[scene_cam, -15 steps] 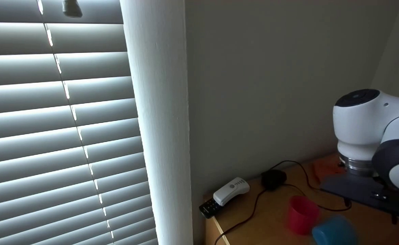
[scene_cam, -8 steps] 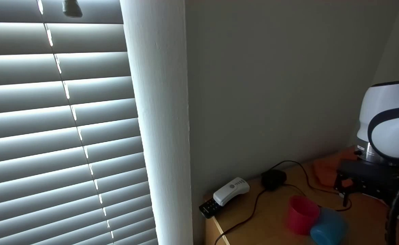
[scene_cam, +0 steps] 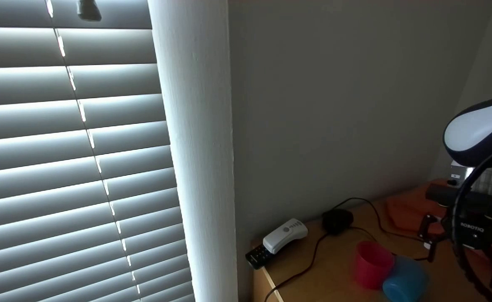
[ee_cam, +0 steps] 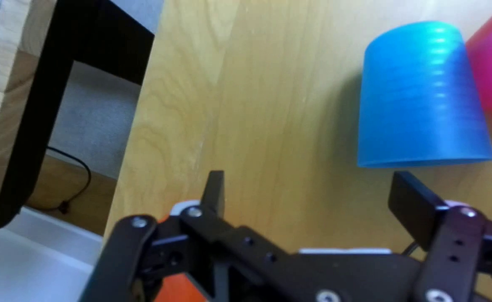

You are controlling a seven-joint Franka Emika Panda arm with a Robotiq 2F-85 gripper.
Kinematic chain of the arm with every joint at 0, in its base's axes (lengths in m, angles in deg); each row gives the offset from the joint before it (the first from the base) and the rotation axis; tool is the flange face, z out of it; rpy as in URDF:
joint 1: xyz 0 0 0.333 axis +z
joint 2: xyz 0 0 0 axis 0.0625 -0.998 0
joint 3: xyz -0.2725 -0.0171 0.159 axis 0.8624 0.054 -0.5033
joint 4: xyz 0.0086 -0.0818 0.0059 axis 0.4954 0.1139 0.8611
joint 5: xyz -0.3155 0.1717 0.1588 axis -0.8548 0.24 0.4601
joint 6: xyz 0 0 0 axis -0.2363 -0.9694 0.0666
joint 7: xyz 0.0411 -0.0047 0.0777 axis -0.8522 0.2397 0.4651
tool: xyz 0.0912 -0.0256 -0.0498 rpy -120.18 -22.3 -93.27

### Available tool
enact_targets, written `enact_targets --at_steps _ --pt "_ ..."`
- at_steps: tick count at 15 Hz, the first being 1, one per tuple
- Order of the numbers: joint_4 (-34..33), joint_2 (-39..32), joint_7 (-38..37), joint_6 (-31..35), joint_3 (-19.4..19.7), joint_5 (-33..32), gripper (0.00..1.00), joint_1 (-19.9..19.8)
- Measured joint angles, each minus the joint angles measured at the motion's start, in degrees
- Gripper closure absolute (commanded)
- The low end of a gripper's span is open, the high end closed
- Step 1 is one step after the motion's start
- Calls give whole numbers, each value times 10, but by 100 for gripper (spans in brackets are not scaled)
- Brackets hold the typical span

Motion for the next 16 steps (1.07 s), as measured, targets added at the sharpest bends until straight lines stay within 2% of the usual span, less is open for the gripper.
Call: enact_targets --at_steps 6,11,12,13,16 --pt "-58 -52 -4 -79 22 72 0 -13" --pt "-98 -110 -19 -100 22 120 0 -13" --pt "-105 -120 -19 -102 22 131 25 -13" --pt "-112 -129 -19 -105 22 140 26 -14" --pt "-134 -150 -19 -125 22 167 50 -16"
